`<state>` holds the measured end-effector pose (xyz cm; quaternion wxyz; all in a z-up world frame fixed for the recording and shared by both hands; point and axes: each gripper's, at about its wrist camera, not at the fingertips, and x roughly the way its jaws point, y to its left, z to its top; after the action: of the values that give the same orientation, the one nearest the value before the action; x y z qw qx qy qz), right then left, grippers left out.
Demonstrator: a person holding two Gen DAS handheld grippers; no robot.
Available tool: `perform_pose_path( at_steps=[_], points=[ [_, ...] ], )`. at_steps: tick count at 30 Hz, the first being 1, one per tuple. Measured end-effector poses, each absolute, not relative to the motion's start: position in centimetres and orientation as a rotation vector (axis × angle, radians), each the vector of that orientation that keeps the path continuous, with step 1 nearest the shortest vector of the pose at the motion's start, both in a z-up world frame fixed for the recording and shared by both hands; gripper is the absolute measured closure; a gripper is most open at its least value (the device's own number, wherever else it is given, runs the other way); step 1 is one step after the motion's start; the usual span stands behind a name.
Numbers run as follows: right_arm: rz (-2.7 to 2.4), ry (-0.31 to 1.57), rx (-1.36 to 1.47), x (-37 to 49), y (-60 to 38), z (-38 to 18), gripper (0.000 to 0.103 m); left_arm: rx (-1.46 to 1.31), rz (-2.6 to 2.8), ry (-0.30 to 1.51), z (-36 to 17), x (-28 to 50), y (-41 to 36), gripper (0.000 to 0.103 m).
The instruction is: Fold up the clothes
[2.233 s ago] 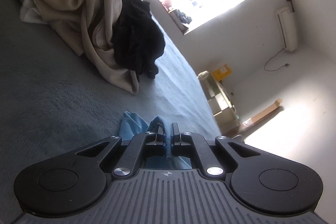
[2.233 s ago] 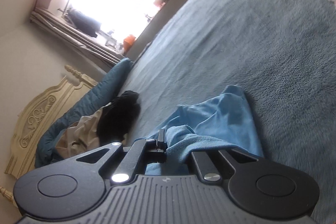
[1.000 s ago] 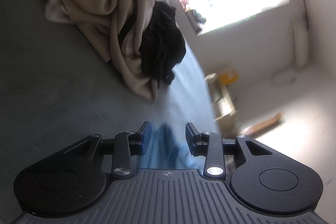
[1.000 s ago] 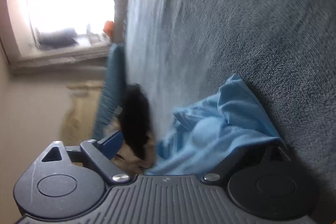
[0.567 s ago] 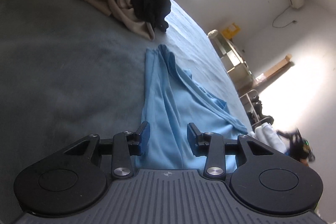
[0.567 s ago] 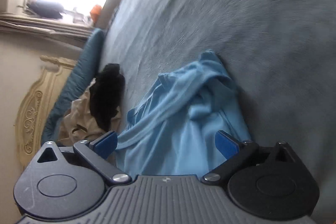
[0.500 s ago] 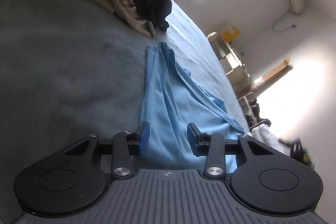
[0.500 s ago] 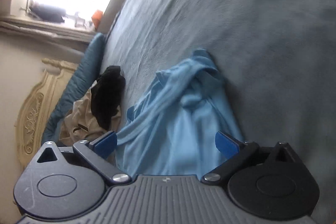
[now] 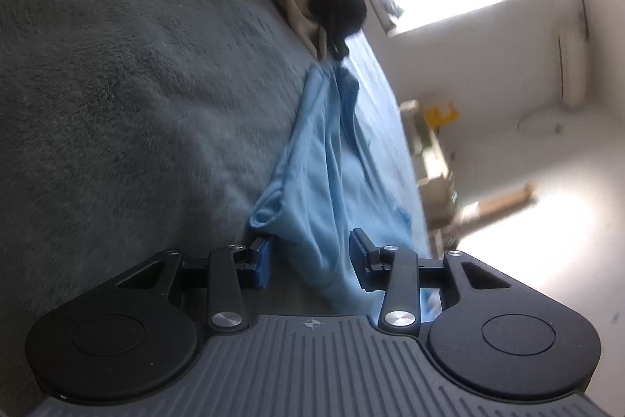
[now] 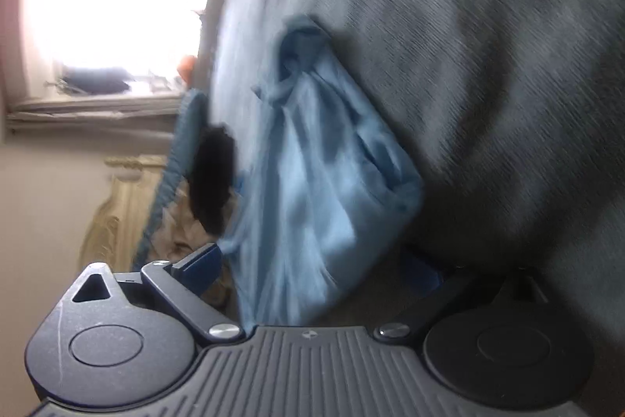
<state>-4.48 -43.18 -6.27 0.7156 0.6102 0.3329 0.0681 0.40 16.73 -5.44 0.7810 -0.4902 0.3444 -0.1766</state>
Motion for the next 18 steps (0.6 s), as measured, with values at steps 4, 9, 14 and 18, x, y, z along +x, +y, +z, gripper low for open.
perform_pose_path(
  at_steps=[4, 9, 14, 18],
  points=[
    [0.107, 0.663, 1.354, -4.2, -43.2, -7.0, 0.027, -1.122, -0.359, 0.714, -5.9, 1.4, 16.7, 0.064],
    [0.065, 0.621, 1.332, -3.8, -43.2, -7.4, 0.054, -1.152, -0.304, 0.689, -6.2, 2.3, 16.5, 0.075],
    [0.001, 0.588, 1.269, -4.0, -43.3, -7.6, 0.097, -1.14, -0.25, 0.616, -5.4, 1.2, 16.6, 0.097],
    [0.009, 0.554, 1.234, -5.1, -43.5, -6.3, 0.099, -1.116, -0.268, 0.552, -3.7, -0.6, 17.1, 0.099]
  ],
)
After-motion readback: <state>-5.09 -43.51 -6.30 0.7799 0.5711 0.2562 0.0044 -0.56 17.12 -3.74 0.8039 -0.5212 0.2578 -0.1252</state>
